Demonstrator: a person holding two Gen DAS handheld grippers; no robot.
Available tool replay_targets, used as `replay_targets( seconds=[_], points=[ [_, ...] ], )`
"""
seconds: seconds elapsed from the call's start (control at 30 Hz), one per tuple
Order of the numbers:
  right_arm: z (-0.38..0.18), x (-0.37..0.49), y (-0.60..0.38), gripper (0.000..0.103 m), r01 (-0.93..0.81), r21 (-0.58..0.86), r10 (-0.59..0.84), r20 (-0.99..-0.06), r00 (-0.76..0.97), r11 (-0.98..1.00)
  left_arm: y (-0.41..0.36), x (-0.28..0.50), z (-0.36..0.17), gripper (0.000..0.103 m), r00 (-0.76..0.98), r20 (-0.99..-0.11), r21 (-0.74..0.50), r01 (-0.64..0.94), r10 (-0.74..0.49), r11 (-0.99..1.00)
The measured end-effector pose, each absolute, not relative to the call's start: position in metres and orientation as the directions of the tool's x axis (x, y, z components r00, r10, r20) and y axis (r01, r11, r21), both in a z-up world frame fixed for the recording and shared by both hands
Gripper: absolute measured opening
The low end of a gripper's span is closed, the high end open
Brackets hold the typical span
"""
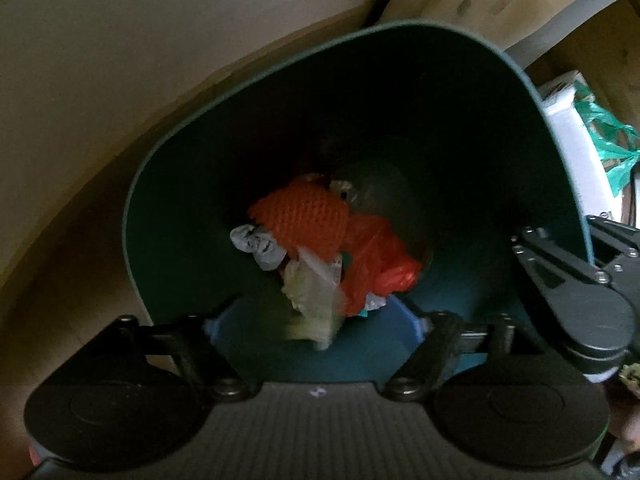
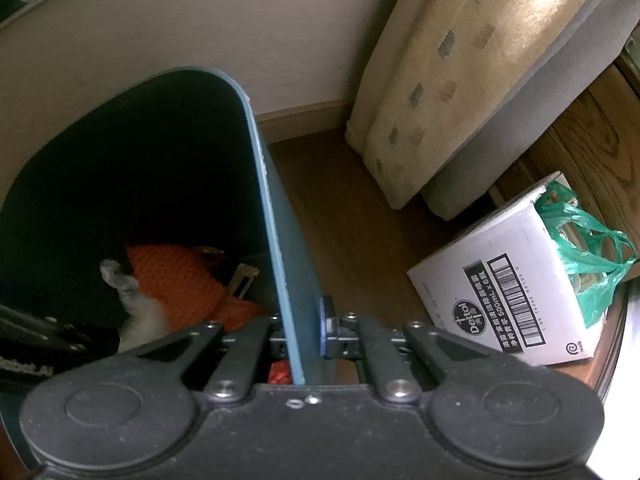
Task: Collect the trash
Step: 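Carry the white foam net into the green bin and open the left tool, then lower the left tool and grasp the white lotus-root snack packet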
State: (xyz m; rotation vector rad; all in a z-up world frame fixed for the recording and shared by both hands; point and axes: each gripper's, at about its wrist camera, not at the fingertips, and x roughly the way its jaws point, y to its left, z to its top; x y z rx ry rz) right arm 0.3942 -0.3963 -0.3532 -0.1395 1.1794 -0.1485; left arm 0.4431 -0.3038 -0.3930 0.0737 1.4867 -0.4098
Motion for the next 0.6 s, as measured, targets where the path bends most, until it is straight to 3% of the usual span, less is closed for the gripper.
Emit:
replay_targets(
  seconds=[0.3, 0.6],
  points=[
    [-0.353, 0.395, -0.395, 0.005, 0.047, -0.192, -0.195, -0.909, 0.368, 0.980, -0.261, 0.421, -0.360, 0.079, 0.095, -0.960, -0.221, 0.312, -0.262, 0.924],
    [-0.352, 0.396, -0.392, 0.004, 0.040, -0.207, -0.207, -0.909, 0.362, 0.978, -0.162, 0.398, -0.353, 0.082, 0.119, -0.965, -0.227, 0.067, -0.234, 0.972]
  ],
)
